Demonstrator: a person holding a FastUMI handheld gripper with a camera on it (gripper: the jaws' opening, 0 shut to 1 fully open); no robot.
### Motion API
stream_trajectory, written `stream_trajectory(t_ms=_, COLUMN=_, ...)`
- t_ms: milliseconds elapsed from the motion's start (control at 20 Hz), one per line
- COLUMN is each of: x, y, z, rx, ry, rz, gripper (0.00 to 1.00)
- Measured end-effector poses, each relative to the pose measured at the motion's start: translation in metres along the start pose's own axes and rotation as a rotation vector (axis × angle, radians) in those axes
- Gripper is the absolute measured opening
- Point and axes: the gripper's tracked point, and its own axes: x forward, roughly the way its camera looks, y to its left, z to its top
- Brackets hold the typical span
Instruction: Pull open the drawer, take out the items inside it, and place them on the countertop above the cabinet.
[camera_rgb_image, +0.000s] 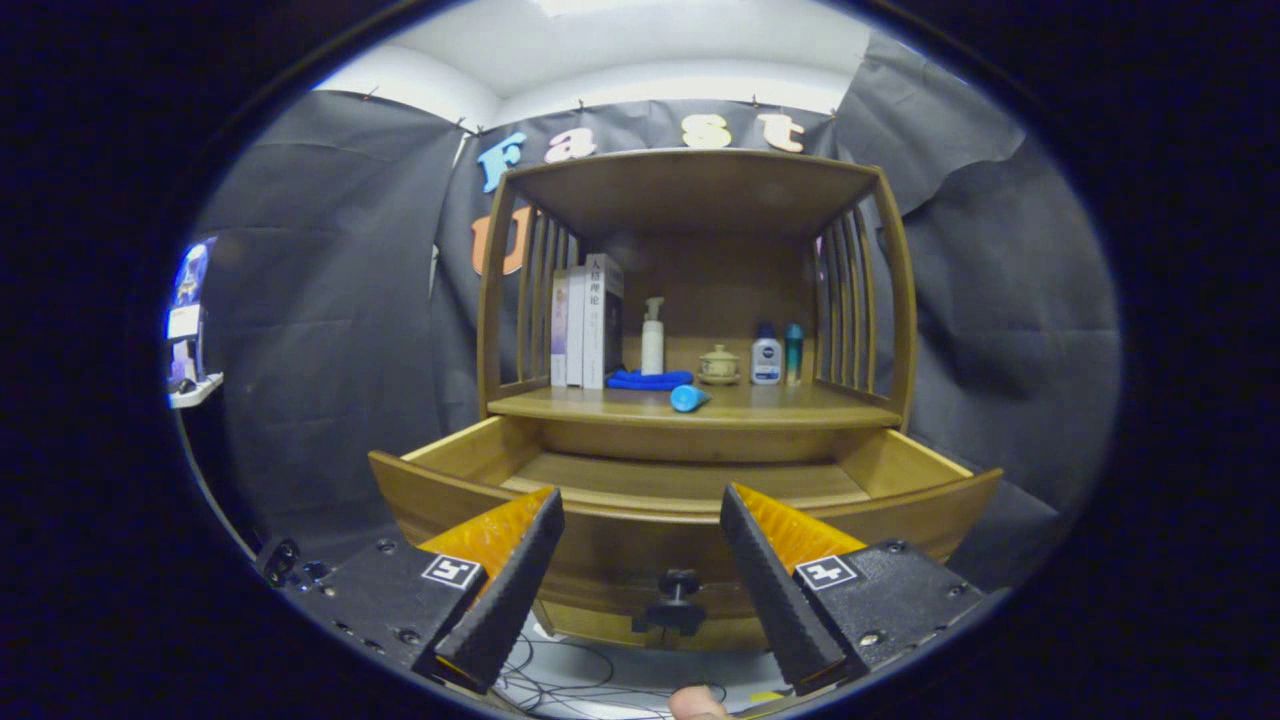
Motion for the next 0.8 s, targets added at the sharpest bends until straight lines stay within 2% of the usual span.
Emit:
stream_trajectory(t_ms=500, x=0.014, y=-0.023, z=-0.057, rx=0.049, ry=0.062, rz=-0.079, gripper=0.99)
stream_trajectory(t_ms=800, x=0.022, y=-0.025, z=-0.061, rx=0.056, ry=0.056, rz=-0.125, gripper=0.99)
